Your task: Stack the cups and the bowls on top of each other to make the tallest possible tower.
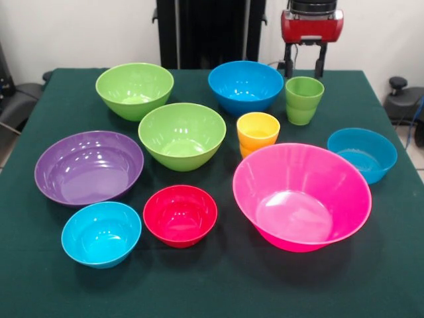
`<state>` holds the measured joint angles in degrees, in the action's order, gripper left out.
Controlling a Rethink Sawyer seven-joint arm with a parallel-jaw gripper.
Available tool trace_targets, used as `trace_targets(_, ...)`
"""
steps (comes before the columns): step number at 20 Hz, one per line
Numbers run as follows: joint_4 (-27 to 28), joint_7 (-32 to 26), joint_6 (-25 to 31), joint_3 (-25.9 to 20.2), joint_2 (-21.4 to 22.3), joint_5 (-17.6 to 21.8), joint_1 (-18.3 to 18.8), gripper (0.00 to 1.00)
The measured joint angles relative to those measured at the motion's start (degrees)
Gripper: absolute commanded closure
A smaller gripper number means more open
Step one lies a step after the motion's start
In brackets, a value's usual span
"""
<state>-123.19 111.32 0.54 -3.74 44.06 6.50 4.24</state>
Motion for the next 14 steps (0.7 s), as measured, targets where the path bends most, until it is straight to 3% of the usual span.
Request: trace_targets(14, 0.0, 0.0, 1.3, -0.8, 0.9, 0.0, 2.8, 0.00)
